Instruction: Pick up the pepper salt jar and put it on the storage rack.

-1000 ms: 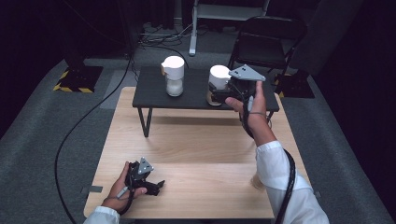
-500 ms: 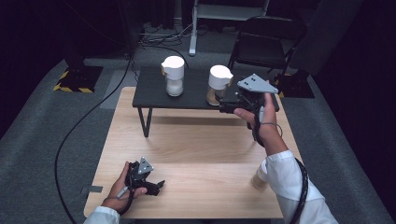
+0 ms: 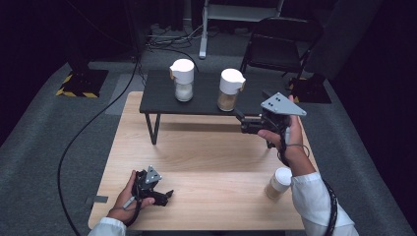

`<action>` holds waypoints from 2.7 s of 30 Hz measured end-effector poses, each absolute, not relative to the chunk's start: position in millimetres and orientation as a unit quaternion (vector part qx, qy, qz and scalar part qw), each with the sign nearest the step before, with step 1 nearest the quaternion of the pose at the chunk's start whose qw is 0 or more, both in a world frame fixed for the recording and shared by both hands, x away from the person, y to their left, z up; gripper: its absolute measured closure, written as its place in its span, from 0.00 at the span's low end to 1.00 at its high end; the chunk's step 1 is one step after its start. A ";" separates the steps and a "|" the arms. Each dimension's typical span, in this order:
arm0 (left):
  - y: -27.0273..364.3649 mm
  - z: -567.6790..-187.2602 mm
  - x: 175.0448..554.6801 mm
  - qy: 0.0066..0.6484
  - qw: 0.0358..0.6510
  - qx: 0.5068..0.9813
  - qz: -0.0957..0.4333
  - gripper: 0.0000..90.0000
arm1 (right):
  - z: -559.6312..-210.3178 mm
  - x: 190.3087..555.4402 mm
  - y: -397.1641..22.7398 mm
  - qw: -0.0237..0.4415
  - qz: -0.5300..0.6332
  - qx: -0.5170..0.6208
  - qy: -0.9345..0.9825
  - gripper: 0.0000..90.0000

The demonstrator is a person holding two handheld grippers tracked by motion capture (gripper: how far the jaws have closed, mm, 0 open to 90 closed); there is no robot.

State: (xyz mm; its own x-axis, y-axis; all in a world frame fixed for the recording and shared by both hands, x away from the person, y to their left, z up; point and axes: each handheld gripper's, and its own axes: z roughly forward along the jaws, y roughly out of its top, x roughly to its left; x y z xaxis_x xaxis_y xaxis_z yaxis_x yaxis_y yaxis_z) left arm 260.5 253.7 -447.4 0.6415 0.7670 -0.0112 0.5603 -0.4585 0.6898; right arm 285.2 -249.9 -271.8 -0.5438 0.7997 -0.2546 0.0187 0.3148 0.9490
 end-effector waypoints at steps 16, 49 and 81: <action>253.7 -447.3 260.6 0.395 0.338 0.840 0.152 0.00 | -302.7 243.1 -275.3 0.380 0.520 0.258 0.721 0.01; 253.7 -447.3 260.5 0.395 0.338 0.840 0.152 0.00 | -369.8 179.9 -333.7 0.390 0.472 0.276 0.740 0.01; 253.7 -447.2 260.5 0.395 0.338 0.841 0.153 0.00 | -411.3 161.1 -386.3 0.342 0.434 0.303 0.776 0.01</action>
